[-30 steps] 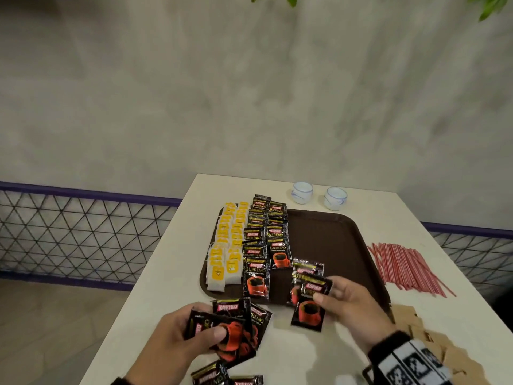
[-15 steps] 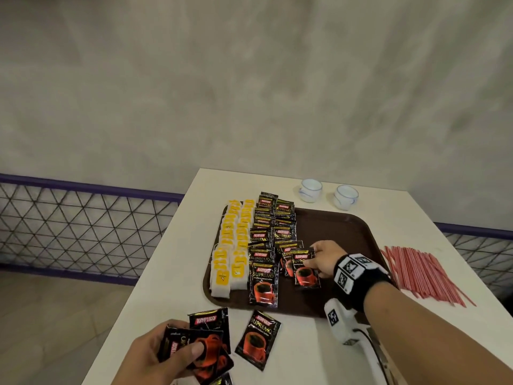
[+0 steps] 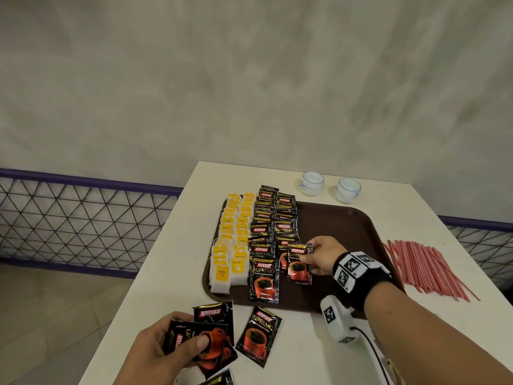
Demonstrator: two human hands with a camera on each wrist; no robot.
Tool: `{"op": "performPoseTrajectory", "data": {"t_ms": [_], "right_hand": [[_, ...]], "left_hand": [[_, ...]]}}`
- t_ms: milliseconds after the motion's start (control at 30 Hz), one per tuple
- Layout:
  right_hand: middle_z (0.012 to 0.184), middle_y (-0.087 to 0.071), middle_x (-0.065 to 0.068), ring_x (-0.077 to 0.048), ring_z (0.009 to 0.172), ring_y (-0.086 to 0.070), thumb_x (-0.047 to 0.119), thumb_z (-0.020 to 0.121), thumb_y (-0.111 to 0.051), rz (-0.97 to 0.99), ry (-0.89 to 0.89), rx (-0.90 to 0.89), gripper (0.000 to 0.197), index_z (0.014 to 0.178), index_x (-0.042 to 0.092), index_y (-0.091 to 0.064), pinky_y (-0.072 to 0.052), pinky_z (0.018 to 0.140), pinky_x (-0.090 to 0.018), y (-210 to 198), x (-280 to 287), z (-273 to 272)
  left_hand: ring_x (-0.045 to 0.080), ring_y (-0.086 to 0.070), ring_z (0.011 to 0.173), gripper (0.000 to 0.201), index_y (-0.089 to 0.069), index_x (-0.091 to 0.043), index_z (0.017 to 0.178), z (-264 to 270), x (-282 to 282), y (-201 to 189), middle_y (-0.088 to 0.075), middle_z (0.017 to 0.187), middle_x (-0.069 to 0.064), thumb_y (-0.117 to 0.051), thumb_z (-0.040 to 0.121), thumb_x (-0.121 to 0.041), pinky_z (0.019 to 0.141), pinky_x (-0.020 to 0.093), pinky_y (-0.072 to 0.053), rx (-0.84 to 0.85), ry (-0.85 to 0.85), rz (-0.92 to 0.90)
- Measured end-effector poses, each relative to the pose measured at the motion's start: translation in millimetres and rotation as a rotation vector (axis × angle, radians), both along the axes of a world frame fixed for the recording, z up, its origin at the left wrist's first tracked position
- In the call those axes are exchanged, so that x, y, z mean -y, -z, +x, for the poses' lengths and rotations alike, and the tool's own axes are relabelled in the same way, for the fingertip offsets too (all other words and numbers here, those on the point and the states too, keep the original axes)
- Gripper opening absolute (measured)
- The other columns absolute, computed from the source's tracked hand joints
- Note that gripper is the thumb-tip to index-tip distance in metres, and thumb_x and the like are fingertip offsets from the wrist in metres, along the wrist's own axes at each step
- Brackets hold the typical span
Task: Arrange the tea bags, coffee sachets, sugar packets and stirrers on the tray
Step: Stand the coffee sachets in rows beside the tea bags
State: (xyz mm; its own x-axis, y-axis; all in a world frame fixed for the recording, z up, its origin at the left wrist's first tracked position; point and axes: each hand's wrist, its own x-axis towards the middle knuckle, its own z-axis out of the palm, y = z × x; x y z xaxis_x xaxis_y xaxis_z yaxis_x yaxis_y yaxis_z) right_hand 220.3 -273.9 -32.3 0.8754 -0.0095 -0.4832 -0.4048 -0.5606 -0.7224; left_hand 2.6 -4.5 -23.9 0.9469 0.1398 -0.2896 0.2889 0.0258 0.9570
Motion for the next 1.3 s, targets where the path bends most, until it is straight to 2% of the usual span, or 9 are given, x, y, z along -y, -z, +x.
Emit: {"op": "performPoseTrajectory", "data": {"t_ms": [233, 367, 533, 633, 767, 867, 933, 1100, 1300], "right_hand": [[0.086, -0.063, -0.007, -0.020, 0.078, -0.063, -0.003, 0.076, -0.075, 0.133, -0.005, 0.024, 0.027, 0.089, 0.011, -0.056, -0.054, 0.062, -0.031, -9.5, -2.4, -4.5], [0.082, -0.056, -0.004, -0.020, 0.074, -0.060, -0.002, 0.076, -0.076, 0.060, 0.021, 0.032, 0.030, 0.085, 0.015, -0.053, -0.055, 0.058, -0.031, -0.5, -10.4, -5.3], [0.080, -0.057, -0.004, -0.021, 0.072, -0.061, -0.003, 0.075, -0.075, -0.010, 0.067, 0.078, 0.031, 0.082, 0.017, -0.052, -0.060, 0.066, -0.037, -0.5, -14.7, -4.4], [0.075, -0.055, -0.004, -0.020, 0.063, -0.059, -0.002, 0.074, -0.077, -0.010, 0.065, 0.078, 0.033, 0.082, 0.017, -0.051, -0.060, 0.073, -0.042, -2.0, -17.2, -6.1], [0.079, -0.059, -0.005, -0.021, 0.067, -0.062, 0.001, 0.073, -0.079, -0.038, 0.051, 0.090, 0.035, 0.089, 0.017, -0.052, -0.060, 0.076, -0.040, -3.4, -20.1, -6.9], [0.087, -0.059, -0.004, -0.022, 0.075, -0.064, 0.003, 0.072, -0.079, -0.072, 0.043, 0.099, 0.037, 0.090, 0.018, -0.051, -0.060, 0.076, -0.041, -3.3, -21.1, -7.3], [0.092, -0.061, -0.007, -0.023, 0.075, -0.064, 0.007, 0.071, -0.082, -0.097, 0.041, 0.096, 0.040, 0.093, 0.018, -0.050, -0.060, 0.075, -0.040, -3.8, -21.4, -8.5], [0.106, -0.059, -0.012, -0.026, 0.090, -0.065, 0.016, 0.066, -0.087, -0.179, -0.023, 0.009, 0.061, 0.110, 0.012, -0.045, -0.059, 0.080, -0.043, -13.0, -24.3, -13.1], [0.121, -0.055, -0.014, -0.029, 0.112, -0.058, 0.014, 0.063, -0.087, -0.299, -0.104, 0.029, 0.077, 0.123, 0.007, -0.040, -0.052, 0.095, -0.043, -18.3, -33.1, -10.5]], "left_hand": [[0.037, -0.071, 0.076, 0.051, -0.064, 0.001, 0.085, 0.0, 1.8, -2.2, -0.073, 0.075, 0.016, -0.087, 0.045, -0.022, 0.065, 0.044, -0.060, 0.016, -0.026, 0.005], [0.029, -0.073, 0.073, 0.098, -0.064, -0.001, 0.085, -1.7, 3.7, 2.7, -0.074, 0.079, 0.015, -0.088, 0.009, -0.056, 0.064, 0.040, -0.061, 0.005, 0.030, 0.005], [0.026, -0.073, 0.071, 0.097, -0.064, 0.000, 0.085, -1.9, 0.5, 3.9, -0.074, 0.077, 0.013, -0.089, 0.008, -0.053, 0.059, 0.037, -0.060, 0.005, 0.028, 0.026], [0.036, -0.071, 0.081, 0.058, -0.064, 0.000, 0.084, -1.5, 2.4, 1.5, -0.074, 0.074, 0.010, -0.093, 0.040, -0.024, 0.062, 0.042, -0.061, -0.011, -0.013, 0.016], [0.029, -0.072, 0.076, 0.077, -0.067, -0.003, 0.083, -0.7, 3.5, 8.4, -0.074, 0.077, 0.012, -0.092, 0.024, -0.046, 0.058, 0.033, -0.060, -0.003, -0.005, 0.058], [0.028, -0.072, 0.076, 0.027, -0.065, -0.001, 0.087, 0.6, 4.0, 3.3, -0.074, 0.075, 0.004, -0.080, 0.065, -0.006, 0.054, 0.028, -0.059, -0.010, -0.024, 0.064], [0.022, -0.072, 0.073, 0.020, -0.064, 0.000, 0.088, 1.2, 2.7, 3.9, -0.074, 0.075, 0.002, -0.074, 0.070, 0.001, 0.055, 0.027, -0.059, -0.019, -0.027, 0.060], [0.028, -0.072, 0.073, 0.087, -0.067, -0.003, 0.083, -0.8, 3.0, 7.9, -0.073, 0.075, 0.014, -0.089, 0.017, -0.056, 0.058, 0.032, -0.060, 0.008, -0.004, 0.038], [0.025, -0.072, 0.067, 0.104, -0.065, -0.003, 0.082, -1.1, 4.2, 7.8, -0.073, 0.072, 0.014, -0.081, 0.001, -0.066, 0.058, 0.032, -0.060, 0.010, -0.018, 0.043]]}}
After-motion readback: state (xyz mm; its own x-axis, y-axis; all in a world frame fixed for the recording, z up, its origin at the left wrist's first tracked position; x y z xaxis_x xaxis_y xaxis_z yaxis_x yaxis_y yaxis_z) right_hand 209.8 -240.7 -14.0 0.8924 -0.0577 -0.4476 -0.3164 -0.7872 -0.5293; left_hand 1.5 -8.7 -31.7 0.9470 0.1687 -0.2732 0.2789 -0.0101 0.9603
